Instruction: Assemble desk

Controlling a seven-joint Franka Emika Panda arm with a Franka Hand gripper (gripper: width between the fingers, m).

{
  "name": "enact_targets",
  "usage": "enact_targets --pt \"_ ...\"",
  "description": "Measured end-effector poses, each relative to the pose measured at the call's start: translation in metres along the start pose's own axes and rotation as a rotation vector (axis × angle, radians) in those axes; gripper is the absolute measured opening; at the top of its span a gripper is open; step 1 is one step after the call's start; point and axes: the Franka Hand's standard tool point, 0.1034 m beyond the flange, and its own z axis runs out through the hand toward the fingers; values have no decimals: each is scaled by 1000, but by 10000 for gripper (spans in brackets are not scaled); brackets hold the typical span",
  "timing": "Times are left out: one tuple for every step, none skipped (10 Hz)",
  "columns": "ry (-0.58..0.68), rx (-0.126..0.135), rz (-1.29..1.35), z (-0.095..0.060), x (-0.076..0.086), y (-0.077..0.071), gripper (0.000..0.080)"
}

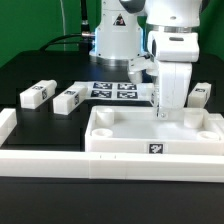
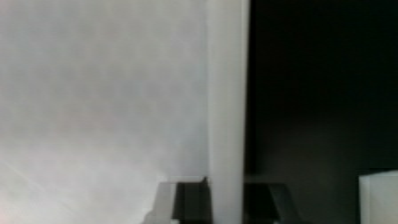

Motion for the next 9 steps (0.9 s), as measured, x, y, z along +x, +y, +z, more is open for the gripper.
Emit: enact_targets --pt "0 -4 -10 0 -3 4 60" --pt "1 -12 -7 1 -5 11 60" --pt "2 -17 -6 1 -5 16 60" --pt "0 -17 -3 1 -6 18 60" --pt "0 -20 -3 0 -5 20 60" --pt "-1 -21 -3 -2 -5 20 241" --pt "-1 -22 -3 -3 -5 20 376" --pt "-1 -25 -3 -4 -5 21 376" --pt "-2 -33 -2 -11 -5 22 556"
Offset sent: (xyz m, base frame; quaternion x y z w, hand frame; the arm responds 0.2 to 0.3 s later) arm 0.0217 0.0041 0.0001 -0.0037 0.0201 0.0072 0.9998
